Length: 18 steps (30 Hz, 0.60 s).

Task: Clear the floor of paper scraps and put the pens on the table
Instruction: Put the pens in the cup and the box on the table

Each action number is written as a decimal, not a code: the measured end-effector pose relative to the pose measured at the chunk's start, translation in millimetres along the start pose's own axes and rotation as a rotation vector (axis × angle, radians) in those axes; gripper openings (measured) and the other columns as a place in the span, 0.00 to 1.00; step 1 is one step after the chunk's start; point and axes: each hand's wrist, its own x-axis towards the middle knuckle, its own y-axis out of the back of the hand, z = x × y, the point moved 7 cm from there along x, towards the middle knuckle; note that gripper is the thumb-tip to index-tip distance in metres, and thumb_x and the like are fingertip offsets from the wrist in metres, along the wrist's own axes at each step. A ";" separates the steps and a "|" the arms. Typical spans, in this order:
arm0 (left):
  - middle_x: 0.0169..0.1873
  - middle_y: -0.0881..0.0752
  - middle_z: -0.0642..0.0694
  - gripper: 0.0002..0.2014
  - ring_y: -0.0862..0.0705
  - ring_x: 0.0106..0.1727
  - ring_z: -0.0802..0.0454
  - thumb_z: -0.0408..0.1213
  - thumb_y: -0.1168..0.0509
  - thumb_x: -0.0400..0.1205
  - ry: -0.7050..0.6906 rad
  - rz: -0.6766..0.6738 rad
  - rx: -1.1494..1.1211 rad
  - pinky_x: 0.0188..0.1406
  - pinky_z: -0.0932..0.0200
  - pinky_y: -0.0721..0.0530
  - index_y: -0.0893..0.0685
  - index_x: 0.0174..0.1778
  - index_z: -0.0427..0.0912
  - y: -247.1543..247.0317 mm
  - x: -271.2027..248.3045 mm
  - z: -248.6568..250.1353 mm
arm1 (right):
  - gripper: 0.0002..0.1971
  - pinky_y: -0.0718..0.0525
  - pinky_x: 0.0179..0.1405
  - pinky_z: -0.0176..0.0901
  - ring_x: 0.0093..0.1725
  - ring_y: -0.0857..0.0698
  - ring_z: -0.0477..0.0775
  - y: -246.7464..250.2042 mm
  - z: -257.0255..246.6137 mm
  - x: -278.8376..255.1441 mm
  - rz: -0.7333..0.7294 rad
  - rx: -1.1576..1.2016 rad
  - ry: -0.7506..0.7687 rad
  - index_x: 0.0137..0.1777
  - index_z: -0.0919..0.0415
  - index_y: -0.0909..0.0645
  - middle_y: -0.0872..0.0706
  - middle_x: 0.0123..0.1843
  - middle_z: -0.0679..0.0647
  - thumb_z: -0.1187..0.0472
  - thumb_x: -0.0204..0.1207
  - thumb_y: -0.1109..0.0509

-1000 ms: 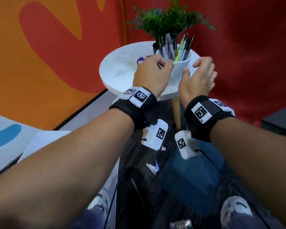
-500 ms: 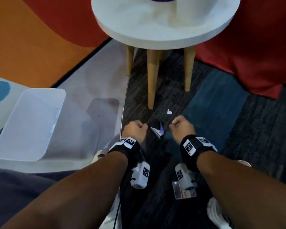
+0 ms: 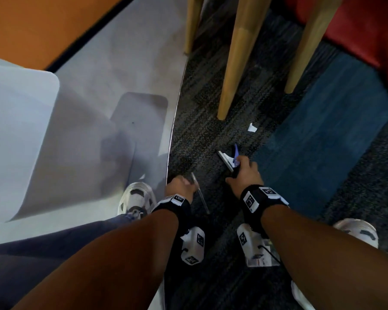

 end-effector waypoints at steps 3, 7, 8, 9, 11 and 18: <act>0.34 0.19 0.45 0.19 0.16 0.45 0.40 0.48 0.26 0.75 0.019 0.002 -0.016 0.43 0.52 0.20 0.31 0.31 0.48 -3.7 2.8 0.9 | 0.38 0.23 0.68 0.63 0.73 0.31 0.71 -3.9 -9.6 15.6 0.021 -0.029 0.039 0.79 0.45 0.42 0.42 0.79 0.61 0.58 0.73 0.24; 0.39 0.18 0.46 0.17 0.20 0.40 0.43 0.52 0.27 0.76 0.034 -0.009 0.018 0.39 0.57 0.25 0.26 0.38 0.47 -10.3 8.1 7.7 | 0.37 0.26 0.71 0.64 0.77 0.37 0.70 -10.3 -17.8 31.9 0.012 -0.102 0.054 0.80 0.43 0.43 0.47 0.83 0.60 0.52 0.76 0.27; 0.40 0.19 0.46 0.16 0.21 0.40 0.44 0.52 0.27 0.76 0.040 -0.019 0.035 0.40 0.57 0.25 0.25 0.40 0.46 -12.0 9.1 9.4 | 0.34 0.27 0.71 0.64 0.77 0.37 0.70 -11.6 -18.8 34.0 0.009 -0.130 0.057 0.79 0.46 0.40 0.46 0.82 0.60 0.50 0.76 0.28; 0.41 0.19 0.46 0.16 0.20 0.42 0.43 0.51 0.27 0.76 0.054 -0.030 0.047 0.41 0.56 0.24 0.24 0.41 0.46 -14.5 10.8 10.0 | 0.31 0.27 0.71 0.64 0.76 0.37 0.70 -12.2 -19.0 35.6 0.013 -0.160 0.058 0.78 0.49 0.36 0.44 0.80 0.61 0.49 0.77 0.29; 0.44 0.16 0.44 0.15 0.17 0.47 0.41 0.50 0.26 0.76 0.065 -0.047 0.066 0.44 0.55 0.21 0.22 0.42 0.45 -17.8 14.4 11.1 | 0.26 0.26 0.69 0.64 0.73 0.35 0.70 -12.7 -17.8 37.0 0.027 -0.209 0.064 0.73 0.54 0.30 0.39 0.77 0.61 0.48 0.78 0.30; 0.52 0.12 0.39 0.06 0.14 0.55 0.39 0.42 0.30 0.78 0.037 -0.058 0.108 0.46 0.58 0.21 0.17 0.40 0.45 -15.7 9.0 15.8 | 0.14 0.20 0.58 0.59 0.61 0.23 0.68 -17.6 -5.0 25.8 0.019 -0.261 0.035 0.57 0.61 0.20 0.29 0.66 0.58 0.53 0.78 0.32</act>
